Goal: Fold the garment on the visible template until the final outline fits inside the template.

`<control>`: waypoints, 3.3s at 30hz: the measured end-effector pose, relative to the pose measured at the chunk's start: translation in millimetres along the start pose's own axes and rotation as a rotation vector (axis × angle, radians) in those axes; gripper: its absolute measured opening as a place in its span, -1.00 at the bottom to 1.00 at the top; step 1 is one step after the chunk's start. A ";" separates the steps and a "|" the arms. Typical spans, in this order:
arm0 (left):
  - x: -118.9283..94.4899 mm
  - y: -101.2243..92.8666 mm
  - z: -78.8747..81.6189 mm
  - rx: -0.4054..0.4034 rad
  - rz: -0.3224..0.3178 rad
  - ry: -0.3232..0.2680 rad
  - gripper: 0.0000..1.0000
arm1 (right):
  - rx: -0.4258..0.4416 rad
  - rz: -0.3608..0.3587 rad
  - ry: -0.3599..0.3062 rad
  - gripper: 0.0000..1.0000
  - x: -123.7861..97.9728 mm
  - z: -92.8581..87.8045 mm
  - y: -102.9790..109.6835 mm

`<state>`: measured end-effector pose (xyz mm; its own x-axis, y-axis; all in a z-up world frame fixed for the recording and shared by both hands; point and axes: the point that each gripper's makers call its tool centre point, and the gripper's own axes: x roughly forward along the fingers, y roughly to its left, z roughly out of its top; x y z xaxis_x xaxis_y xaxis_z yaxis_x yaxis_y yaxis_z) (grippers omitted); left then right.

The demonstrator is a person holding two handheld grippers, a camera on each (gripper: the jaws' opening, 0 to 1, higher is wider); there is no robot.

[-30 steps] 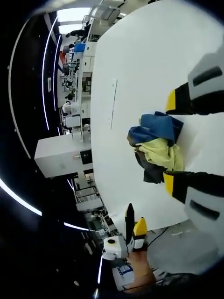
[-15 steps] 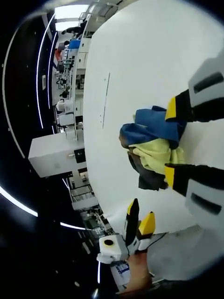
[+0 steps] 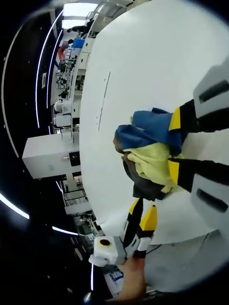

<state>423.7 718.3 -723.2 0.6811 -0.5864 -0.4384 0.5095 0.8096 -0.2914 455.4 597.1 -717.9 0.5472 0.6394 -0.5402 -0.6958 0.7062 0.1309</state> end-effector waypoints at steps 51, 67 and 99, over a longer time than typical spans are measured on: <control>-34.9 52.1 108.9 -0.013 0.164 -0.175 -1.00 | -0.062 -0.136 -0.135 -1.00 -27.9 78.5 -68.4; -26.4 94.4 158.2 0.073 0.223 -0.176 -1.00 | -0.111 -0.132 -0.128 -1.00 -10.5 117.3 -97.9; 72.3 214.3 160.3 0.039 0.341 -0.052 -1.00 | 0.127 -0.259 -0.106 -1.00 68.8 123.5 -207.4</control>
<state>666.4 845.4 -681.0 0.8408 -0.2838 -0.4610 0.2672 0.9582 -0.1024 694.8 532.2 -679.5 0.7488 0.4568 -0.4803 -0.4668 0.8778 0.1071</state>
